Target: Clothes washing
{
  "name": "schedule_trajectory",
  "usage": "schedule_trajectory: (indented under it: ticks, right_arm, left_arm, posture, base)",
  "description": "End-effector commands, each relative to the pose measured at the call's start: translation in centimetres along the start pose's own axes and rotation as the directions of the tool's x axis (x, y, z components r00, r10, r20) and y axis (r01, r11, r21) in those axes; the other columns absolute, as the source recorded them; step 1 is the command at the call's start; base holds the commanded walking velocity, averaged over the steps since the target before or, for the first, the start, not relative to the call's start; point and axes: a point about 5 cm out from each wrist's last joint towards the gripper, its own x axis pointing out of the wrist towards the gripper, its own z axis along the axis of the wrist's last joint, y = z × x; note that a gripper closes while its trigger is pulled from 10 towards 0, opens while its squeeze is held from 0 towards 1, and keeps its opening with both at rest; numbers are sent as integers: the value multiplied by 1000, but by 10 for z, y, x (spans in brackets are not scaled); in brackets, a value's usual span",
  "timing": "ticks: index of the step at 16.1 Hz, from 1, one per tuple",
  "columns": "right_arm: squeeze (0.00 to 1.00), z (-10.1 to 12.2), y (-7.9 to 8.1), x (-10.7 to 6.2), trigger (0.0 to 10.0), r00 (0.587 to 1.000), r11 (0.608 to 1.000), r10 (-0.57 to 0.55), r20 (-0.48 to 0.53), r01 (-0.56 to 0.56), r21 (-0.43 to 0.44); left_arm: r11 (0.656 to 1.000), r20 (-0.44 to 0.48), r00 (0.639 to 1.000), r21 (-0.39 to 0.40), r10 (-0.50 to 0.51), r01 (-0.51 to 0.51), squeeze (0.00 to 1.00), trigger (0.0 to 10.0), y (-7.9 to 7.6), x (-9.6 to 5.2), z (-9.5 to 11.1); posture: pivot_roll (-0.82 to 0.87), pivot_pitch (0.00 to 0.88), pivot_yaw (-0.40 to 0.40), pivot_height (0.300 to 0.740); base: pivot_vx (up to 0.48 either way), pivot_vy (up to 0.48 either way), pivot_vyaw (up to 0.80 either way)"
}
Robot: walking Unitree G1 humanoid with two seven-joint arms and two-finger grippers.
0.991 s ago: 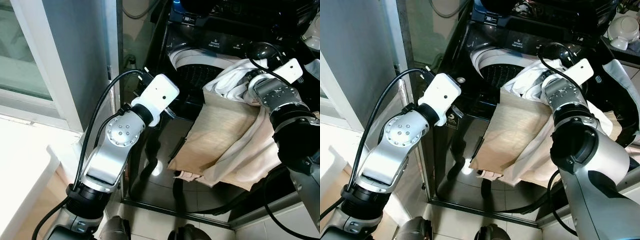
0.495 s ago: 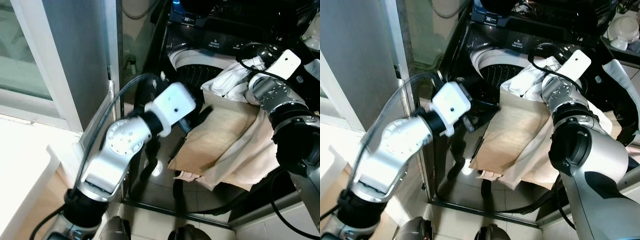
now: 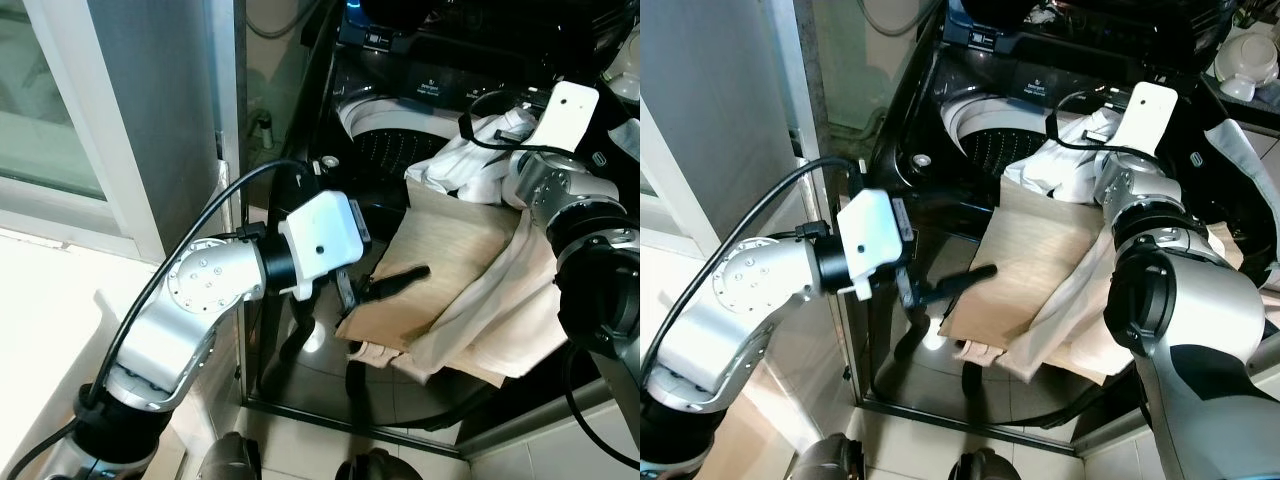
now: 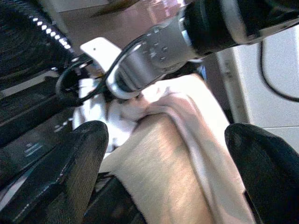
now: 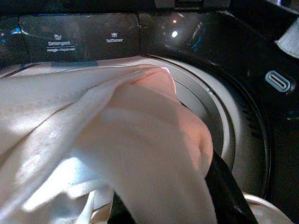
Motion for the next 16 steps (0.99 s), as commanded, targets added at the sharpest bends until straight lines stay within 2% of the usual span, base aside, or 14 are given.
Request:
schedule_trajectory:
  ticks: [1,3,4,7,8,10,11,12,14,16]
  right_arm:
    - [0,8,-10,1,0,999,1000,-21,25,21,-20]
    - [0,5,-9,1,0,999,997,-28,17,29,-70]
    - [1000,3,-8,1,10000,1000,997,-26,12,26,-75]
    - [1000,1,-9,1,10000,1000,994,-20,4,21,-105]
    - [1000,1,-9,1,10000,1000,991,-20,8,21,-136]
    - [1000,4,-11,1,10000,1000,968,-17,21,22,-250]
    - [1000,5,-11,1,10000,1000,955,-13,25,20,-297]
    - [1000,5,-16,1,10000,1000,925,-5,21,12,-381]
    - [1000,4,-19,2,10000,1000,899,-7,17,14,-437]
    - [1000,3,-23,2,10000,1000,858,-9,15,15,-513]
  left_arm:
    - [999,35,999,5,-32,32,0,10000,0,2,10]
    - [1000,65,998,-23,-18,19,0,10000,4,4,13]
    - [999,64,998,-30,-21,23,0,10000,3,5,12]
    - [999,61,998,-26,-31,33,0,10000,3,6,13]
    - [999,59,998,-25,-32,33,0,10000,3,6,13]
    - [999,51,998,-23,-30,31,0,10000,4,6,13]
    - [999,49,998,-23,-29,30,0,10000,4,5,13]
    - [999,44,999,-25,-27,28,0,10000,5,5,12]
    - [999,42,999,-24,-30,31,0,10000,5,6,12]
    - [999,37,999,-19,-37,38,0,10000,5,6,11]
  posture:
    - [76,0,-152,714]
    - [64,0,-145,714]
    - [61,0,-142,714]
    - [60,0,-138,714]
    - [60,0,-138,714]
    - [62,0,-137,714]
    - [61,0,-137,714]
    - [53,0,-134,714]
    - [48,0,-131,714]
    - [43,0,-126,714]
  base:
    - [0,0,0]
    - [0,0,0]
    - [0,0,0]
    - [0,0,0]
    - [0,0,0]
    - [0,0,0]
    - [0,0,0]
    - [0,0,0]
    - [0,0,0]
    - [0,0,0]
